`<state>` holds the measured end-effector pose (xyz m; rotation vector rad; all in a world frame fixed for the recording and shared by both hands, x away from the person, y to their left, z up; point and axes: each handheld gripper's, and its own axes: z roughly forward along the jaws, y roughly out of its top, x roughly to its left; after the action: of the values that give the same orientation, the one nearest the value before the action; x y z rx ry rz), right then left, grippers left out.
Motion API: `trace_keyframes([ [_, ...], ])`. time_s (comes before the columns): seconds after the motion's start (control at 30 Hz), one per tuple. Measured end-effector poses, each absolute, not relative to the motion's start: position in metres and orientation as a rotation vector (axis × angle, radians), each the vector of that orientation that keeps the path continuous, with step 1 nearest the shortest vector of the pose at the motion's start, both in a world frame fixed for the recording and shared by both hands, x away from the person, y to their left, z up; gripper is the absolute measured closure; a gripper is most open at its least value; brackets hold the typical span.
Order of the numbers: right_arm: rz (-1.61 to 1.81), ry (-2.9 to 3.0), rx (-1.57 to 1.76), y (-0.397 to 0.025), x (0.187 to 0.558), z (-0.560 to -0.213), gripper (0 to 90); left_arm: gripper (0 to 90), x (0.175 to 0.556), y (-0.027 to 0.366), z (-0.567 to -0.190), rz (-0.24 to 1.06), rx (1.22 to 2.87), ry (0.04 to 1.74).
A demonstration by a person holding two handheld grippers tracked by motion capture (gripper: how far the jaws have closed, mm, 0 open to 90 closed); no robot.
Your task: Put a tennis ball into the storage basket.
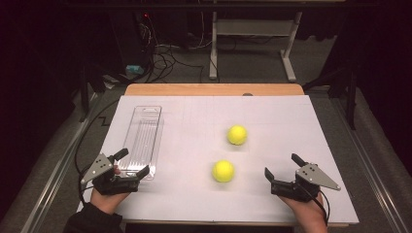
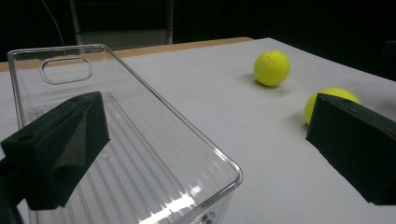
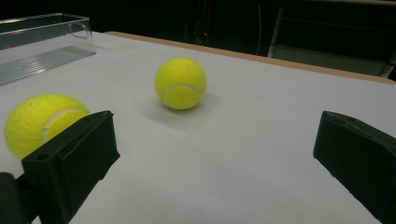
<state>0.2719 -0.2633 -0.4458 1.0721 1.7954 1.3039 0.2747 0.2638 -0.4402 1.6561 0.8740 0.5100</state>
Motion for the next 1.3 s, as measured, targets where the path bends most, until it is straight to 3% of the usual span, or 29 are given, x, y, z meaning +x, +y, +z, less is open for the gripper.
trace_keyframes([
  [1.3,1.273,1.813,1.089,-0.2648,0.2732,-0.4481,0.0,0.2,0.2749,0.265,-0.4381,0.525,1.644,0.883],
])
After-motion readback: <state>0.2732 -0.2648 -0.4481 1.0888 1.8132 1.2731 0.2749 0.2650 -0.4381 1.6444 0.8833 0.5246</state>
